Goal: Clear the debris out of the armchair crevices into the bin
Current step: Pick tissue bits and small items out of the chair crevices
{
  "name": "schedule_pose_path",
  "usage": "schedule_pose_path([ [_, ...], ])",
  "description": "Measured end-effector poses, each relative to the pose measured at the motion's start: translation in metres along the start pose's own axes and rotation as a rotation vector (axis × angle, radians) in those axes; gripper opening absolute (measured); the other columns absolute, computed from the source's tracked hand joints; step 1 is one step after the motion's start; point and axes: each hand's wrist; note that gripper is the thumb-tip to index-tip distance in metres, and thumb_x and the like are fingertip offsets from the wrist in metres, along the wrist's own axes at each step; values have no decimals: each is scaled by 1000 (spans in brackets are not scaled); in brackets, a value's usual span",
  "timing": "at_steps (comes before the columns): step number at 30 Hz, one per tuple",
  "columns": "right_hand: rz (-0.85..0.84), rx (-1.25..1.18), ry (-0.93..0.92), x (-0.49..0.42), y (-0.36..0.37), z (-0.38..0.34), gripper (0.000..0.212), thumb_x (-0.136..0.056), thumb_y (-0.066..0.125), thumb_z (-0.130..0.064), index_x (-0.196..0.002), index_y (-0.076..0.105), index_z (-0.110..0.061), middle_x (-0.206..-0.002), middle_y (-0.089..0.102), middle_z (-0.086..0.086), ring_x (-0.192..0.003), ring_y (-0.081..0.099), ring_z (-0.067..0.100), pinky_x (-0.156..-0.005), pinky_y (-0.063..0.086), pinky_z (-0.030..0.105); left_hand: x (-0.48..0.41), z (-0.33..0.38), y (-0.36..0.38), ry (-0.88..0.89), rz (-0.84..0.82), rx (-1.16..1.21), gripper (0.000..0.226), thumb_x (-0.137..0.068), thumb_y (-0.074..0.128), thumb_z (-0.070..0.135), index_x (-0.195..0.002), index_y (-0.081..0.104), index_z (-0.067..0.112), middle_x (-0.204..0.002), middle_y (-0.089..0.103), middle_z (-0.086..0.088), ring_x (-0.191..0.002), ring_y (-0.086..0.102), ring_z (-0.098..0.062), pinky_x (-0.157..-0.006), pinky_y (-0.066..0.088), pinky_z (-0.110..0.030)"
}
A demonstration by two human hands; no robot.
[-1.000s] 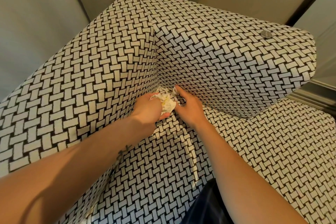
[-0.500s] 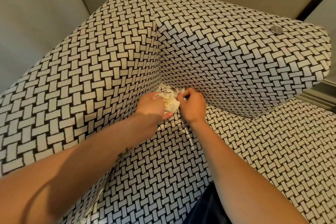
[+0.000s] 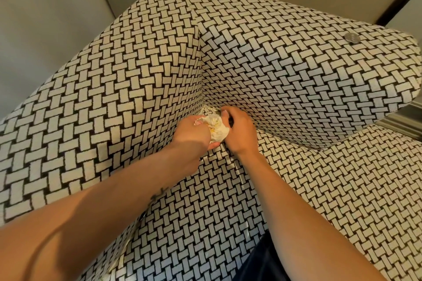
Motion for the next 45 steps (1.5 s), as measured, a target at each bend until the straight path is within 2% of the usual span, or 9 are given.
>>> schedule_pose_path([
  [7, 69, 128, 55, -3, 6, 2, 45, -106, 44, -45, -97, 73, -11, -95, 68, 3, -87, 59, 21, -71, 41, 33, -3, -1, 1, 4, 20, -15, 38, -101, 39, -9, -125, 60, 12, -103, 64, -6, -79, 66, -16, -60, 60, -24],
  [11, 76, 129, -8, -2, 3, -2, 29, -106, 47, -25, -121, 69, -15, -113, 70, 5, -104, 61, 23, -89, 48, 38, -4, -3, 1, 2, 24, -11, 40, -101, 38, -10, -130, 59, 9, -115, 66, -11, -89, 68, -21, -64, 62, -27],
  [15, -20, 213, -73, -5, 7, 3, 36, -102, 51, -17, -137, 59, -17, -121, 63, 8, -111, 54, 26, -96, 44, 37, -2, -4, 1, 10, 27, -18, 40, -101, 37, -8, -129, 59, 10, -115, 66, -11, -90, 68, -21, -57, 61, -24],
  [18, -83, 326, -114, -5, 11, 7, 44, -97, 61, -17, -141, 55, -22, -116, 54, 4, -108, 48, 23, -95, 42, 34, -2, -3, 1, 20, 27, -6, 35, -102, 37, -7, -115, 59, 17, -100, 66, -6, -83, 68, -18, -63, 62, -27],
  [24, -99, 108, -121, -7, 4, 15, 23, -98, 64, -25, -117, 65, -14, -114, 60, 3, -107, 50, 20, -93, 44, 35, -1, -2, 1, 31, 5, 7, 32, -102, 38, -9, -106, 57, 16, -90, 64, -1, -81, 67, -17, -71, 61, -31],
  [30, -65, 40, -120, -4, -2, 12, 4, -94, 66, -15, -95, 64, -11, -98, 62, 0, -93, 54, 18, -82, 49, 38, -1, -2, -1, 50, -9, -8, 33, -101, 36, -9, -109, 57, 16, -93, 64, -1, -88, 68, -18, -74, 62, -31],
  [34, -71, -68, -89, -2, -4, 8, 17, -90, 71, -8, -105, 68, -16, -105, 62, -5, -99, 58, 15, -89, 53, 36, 1, -2, -2, 62, -29, -5, 34, -101, 38, -9, -109, 59, 17, -93, 65, -1, -85, 68, -16, -74, 62, -29],
  [39, -37, -363, 119, 10, -15, 0, 31, -89, 69, -1, -110, 70, -24, -104, 66, -3, -100, 62, 14, -89, 56, 35, 4, -3, -4, 66, -94, 11, 32, -101, 40, -8, -112, 60, 15, -102, 69, -5, -93, 69, -18, -79, 61, -31],
  [45, 38, -550, 175, 26, -53, -17, 27, -95, 64, -2, -116, 69, -19, -104, 67, 0, -94, 61, 1, -76, 48, 7, 7, -1, -5, 77, -170, 12, 31, -102, 42, -6, -108, 63, 16, -107, 71, -5, -98, 71, -20, -69, 59, -25],
])
Point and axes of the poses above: each hand's wrist, its own x-axis away from the middle knuckle, its own y-axis out of the palm, z = x × y
